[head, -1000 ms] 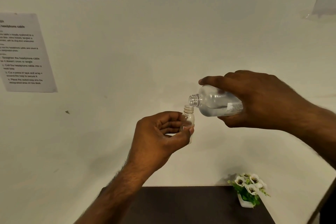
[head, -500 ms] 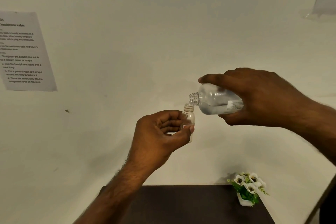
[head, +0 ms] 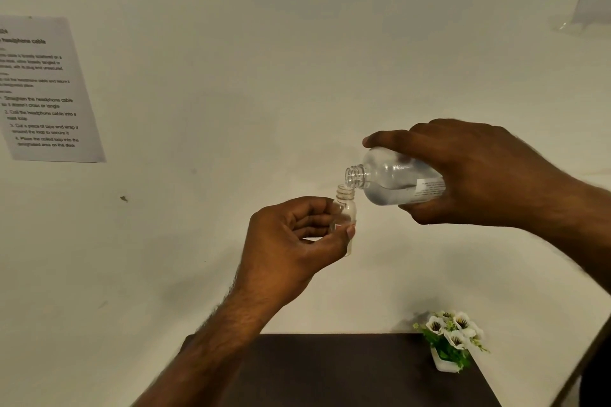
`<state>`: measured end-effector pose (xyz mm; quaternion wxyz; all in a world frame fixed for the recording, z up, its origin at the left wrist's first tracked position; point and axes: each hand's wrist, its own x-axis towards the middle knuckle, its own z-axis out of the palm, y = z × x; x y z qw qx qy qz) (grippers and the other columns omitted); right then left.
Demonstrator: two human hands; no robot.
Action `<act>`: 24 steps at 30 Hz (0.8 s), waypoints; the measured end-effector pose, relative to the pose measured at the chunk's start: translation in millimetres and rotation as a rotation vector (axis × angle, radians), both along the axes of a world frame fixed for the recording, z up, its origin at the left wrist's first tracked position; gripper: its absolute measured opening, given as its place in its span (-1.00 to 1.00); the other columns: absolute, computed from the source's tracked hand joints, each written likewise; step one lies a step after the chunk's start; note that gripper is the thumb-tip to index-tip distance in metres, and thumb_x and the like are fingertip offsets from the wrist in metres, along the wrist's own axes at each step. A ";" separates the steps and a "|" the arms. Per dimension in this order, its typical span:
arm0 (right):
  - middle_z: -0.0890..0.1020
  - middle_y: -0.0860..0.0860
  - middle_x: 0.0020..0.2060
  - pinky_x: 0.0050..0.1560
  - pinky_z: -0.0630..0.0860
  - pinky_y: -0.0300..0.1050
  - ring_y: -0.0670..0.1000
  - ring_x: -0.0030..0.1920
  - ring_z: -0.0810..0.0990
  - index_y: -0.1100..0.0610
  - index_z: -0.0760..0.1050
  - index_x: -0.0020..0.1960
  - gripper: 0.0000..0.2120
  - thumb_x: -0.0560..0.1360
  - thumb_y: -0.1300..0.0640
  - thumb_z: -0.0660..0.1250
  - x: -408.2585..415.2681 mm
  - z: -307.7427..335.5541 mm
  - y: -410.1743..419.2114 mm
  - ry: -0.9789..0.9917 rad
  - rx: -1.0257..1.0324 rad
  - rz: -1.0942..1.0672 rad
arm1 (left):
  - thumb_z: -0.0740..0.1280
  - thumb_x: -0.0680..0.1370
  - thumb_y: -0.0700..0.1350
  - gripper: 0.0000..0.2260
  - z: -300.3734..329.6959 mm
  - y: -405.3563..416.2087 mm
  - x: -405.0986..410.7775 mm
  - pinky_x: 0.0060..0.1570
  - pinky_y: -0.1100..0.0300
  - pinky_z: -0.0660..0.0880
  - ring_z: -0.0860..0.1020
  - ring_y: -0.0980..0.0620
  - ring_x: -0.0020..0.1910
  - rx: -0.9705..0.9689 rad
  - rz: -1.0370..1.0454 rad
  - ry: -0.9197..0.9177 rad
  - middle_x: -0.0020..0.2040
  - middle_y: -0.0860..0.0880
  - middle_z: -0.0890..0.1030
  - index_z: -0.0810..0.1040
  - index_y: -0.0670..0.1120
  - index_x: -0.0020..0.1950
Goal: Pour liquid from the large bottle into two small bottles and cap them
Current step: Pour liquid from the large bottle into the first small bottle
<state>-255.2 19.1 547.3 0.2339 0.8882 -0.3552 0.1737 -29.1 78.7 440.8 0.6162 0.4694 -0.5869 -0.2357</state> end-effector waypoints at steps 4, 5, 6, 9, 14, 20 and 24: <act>0.55 -0.21 -0.04 -0.22 0.55 -0.02 -0.03 -0.07 0.50 -0.37 0.20 0.44 -0.17 0.25 -0.11 0.45 -0.2 -0.4 -0.9 -0.004 0.000 0.003 | 0.59 0.41 -0.15 -0.77 0.2 -0.1 0.3 -0.07 0.17 0.70 0.75 0.10 -0.11 -0.002 -0.008 0.002 -0.10 0.09 0.77 0.72 0.03 0.03; 0.55 -0.21 -0.05 -0.22 0.55 -0.02 -0.03 -0.07 0.50 -0.37 0.21 0.44 -0.18 0.25 -0.11 0.45 -0.1 -0.7 -1.1 -0.003 -0.001 0.002 | 0.59 0.41 -0.14 -0.77 -0.1 -0.3 0.3 -0.07 0.17 0.70 0.75 0.10 -0.11 -0.002 -0.006 -0.003 -0.10 0.09 0.77 0.72 0.03 0.04; 0.56 -0.21 -0.04 -0.22 0.56 -0.02 -0.03 -0.07 0.50 -0.37 0.21 0.44 -0.18 0.25 -0.11 0.46 0.0 -1.0 -1.3 -0.002 -0.002 0.003 | 0.59 0.41 -0.14 -0.77 -0.5 -0.4 0.3 -0.07 0.17 0.70 0.75 0.10 -0.11 -0.002 -0.004 -0.007 -0.10 0.08 0.77 0.72 0.02 0.05; 0.57 -0.20 -0.04 -0.22 0.56 -0.01 -0.01 -0.06 0.52 -0.36 0.22 0.44 -0.18 0.25 -0.10 0.47 0.3 -2.4 -2.1 -0.003 -0.004 0.013 | 0.59 0.42 -0.16 -0.78 -1.5 -0.8 0.4 -0.08 0.18 0.70 0.75 0.09 -0.11 -0.006 -0.005 -0.001 -0.10 0.07 0.77 0.72 0.02 0.03; 0.56 -0.19 -0.05 -0.23 0.56 -0.01 0.00 -0.07 0.52 -0.35 0.23 0.44 -0.18 0.25 -0.11 0.47 -0.1 -1.8 -2.8 -0.001 -0.013 0.016 | 0.59 0.41 -0.15 -0.77 -1.6 -1.8 0.1 -0.09 0.20 0.69 0.75 0.10 -0.12 -0.011 0.000 -0.002 -0.11 0.08 0.77 0.72 0.05 0.02; 0.56 -0.20 -0.05 -0.22 0.56 -0.01 -0.01 -0.08 0.51 -0.35 0.23 0.45 -0.18 0.25 -0.10 0.46 0.1 -0.6 -2.7 0.003 -0.016 0.013 | 0.58 0.41 -0.12 -0.76 -2.2 -2.4 0.1 -0.04 0.08 0.71 0.75 0.08 -0.10 -0.008 0.005 -0.008 -0.08 0.06 0.77 0.72 0.00 0.06; 0.55 -0.20 -0.06 -0.23 0.55 -0.03 0.00 -0.07 0.51 -0.34 0.25 0.44 -0.17 0.23 -0.10 0.47 -0.1 -0.1 -2.1 0.000 -0.035 0.015 | 0.59 0.41 -0.12 -0.74 -2.3 -2.4 -0.3 -0.03 0.02 0.71 0.75 0.06 -0.10 -0.005 0.012 -0.008 -0.07 0.04 0.77 0.73 -0.04 0.08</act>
